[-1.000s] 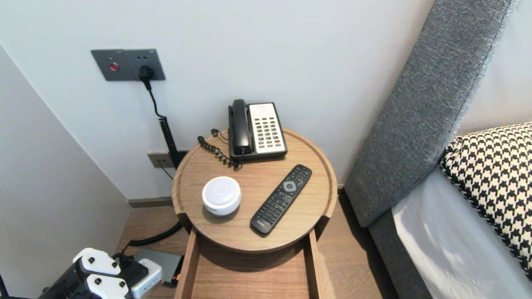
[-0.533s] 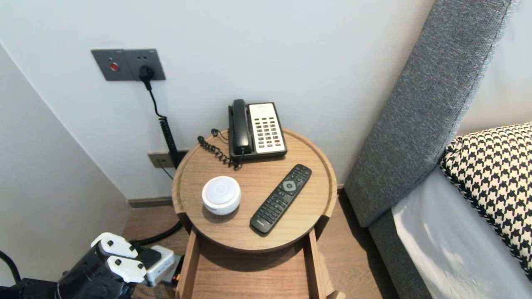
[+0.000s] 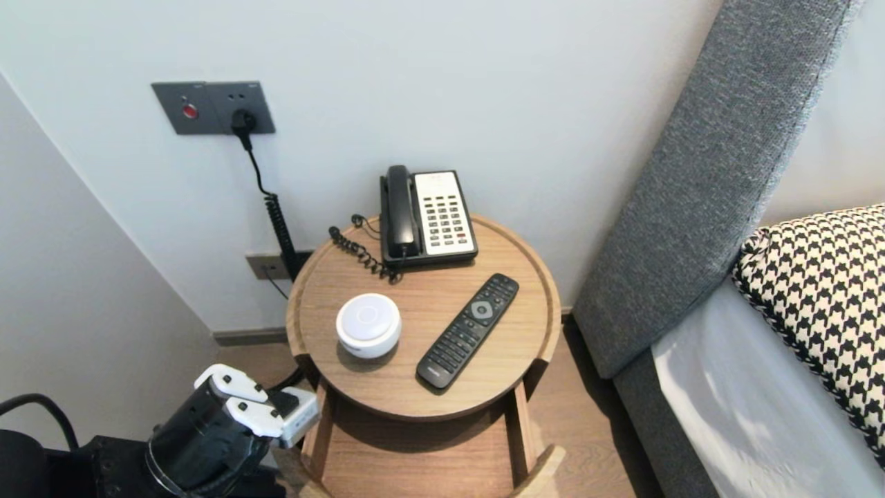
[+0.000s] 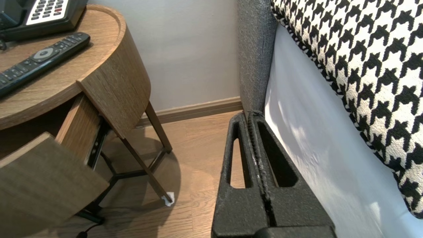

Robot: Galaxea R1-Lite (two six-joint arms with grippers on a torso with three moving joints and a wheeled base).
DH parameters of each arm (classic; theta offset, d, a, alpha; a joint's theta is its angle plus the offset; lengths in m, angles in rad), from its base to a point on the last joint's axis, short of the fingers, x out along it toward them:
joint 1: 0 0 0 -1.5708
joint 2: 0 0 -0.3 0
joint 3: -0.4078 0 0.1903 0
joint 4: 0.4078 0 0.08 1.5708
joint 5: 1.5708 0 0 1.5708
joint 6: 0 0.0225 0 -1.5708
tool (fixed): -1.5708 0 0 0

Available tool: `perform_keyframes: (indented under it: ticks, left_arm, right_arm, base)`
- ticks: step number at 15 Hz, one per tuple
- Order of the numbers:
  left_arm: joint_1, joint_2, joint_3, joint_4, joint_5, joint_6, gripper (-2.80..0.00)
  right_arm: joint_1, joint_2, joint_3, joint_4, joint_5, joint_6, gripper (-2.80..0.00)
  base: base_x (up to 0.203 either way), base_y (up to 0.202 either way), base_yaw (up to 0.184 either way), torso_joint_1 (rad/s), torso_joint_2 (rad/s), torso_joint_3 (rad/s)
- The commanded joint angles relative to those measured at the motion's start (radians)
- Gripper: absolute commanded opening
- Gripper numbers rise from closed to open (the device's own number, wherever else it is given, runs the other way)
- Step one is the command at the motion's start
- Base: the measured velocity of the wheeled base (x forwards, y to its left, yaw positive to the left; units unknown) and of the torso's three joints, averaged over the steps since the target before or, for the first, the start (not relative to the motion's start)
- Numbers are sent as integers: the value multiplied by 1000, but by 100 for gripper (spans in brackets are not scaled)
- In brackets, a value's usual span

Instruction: Close the nightstand drawer

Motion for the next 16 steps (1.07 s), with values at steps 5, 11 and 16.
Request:
perform_keyframes:
  ticks: [5, 11, 16]
  left_arm:
    - [27, 79, -55, -22, -5, -1, -280]
    - [47, 131, -87, -83, -4, -3, -280]
    - [87, 143, -147, -83, -5, -15, -280]
  right_arm:
    - [1, 1, 25, 0, 0, 0, -280]
    - [1, 1, 26, 0, 0, -1, -280]
    - [1, 1, 26, 0, 0, 0, -280]
  base:
    - [0, 0, 0, 0, 0, 0]
    - [0, 0, 0, 0, 0, 0]
    - [0, 0, 0, 0, 0, 0]
